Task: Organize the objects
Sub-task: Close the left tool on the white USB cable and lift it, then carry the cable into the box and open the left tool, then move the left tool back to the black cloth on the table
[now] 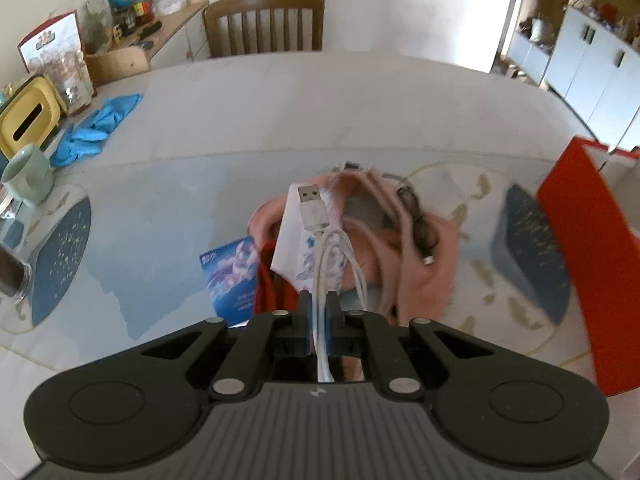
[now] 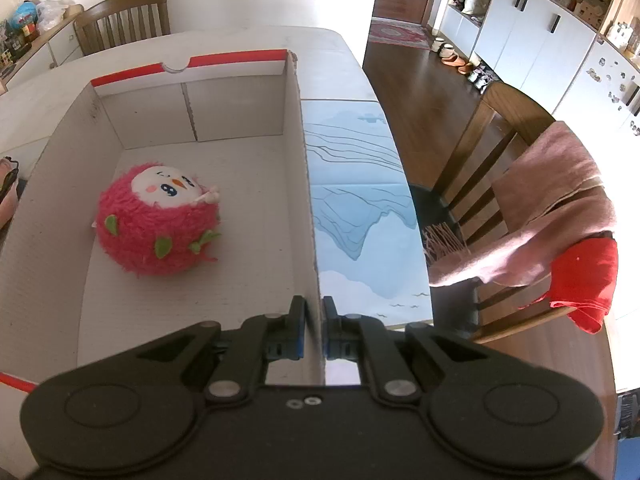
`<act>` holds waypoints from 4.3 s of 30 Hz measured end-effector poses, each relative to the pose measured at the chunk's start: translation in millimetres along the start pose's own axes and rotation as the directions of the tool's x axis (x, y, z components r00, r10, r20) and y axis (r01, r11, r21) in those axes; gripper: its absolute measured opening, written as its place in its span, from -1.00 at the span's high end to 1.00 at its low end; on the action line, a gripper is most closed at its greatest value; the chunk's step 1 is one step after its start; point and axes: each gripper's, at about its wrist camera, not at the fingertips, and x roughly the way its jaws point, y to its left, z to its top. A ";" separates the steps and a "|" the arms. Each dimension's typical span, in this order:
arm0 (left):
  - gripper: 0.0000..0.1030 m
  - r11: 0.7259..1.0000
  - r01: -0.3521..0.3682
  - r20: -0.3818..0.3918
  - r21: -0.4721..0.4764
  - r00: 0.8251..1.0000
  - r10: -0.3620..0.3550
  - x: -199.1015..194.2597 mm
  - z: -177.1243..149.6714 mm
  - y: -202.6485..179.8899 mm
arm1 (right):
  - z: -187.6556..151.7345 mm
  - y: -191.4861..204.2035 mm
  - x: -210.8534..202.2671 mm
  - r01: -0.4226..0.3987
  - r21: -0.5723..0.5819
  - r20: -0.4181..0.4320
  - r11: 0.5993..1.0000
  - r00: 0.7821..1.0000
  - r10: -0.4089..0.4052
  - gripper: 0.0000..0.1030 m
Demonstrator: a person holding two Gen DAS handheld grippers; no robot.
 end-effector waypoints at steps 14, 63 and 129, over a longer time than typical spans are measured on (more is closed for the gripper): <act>0.90 0.972 0.224 0.105 0.068 0.967 -0.230 -58.6 33.4 -53.6 | -0.5 -1.3 0.1 -0.008 0.010 0.001 1.000 1.000 0.008 0.89; 0.89 0.711 0.476 -0.264 0.518 0.880 -0.396 49.3 23.7 -400.0 | -2.9 6.2 1.7 -0.071 -0.067 -0.004 0.995 0.997 0.071 0.94; -0.75 0.994 0.112 0.036 0.002 0.993 -0.112 -40.1 -56.8 -51.5 | -2.6 13.7 4.4 0.006 0.011 -0.070 1.000 0.998 -0.006 0.91</act>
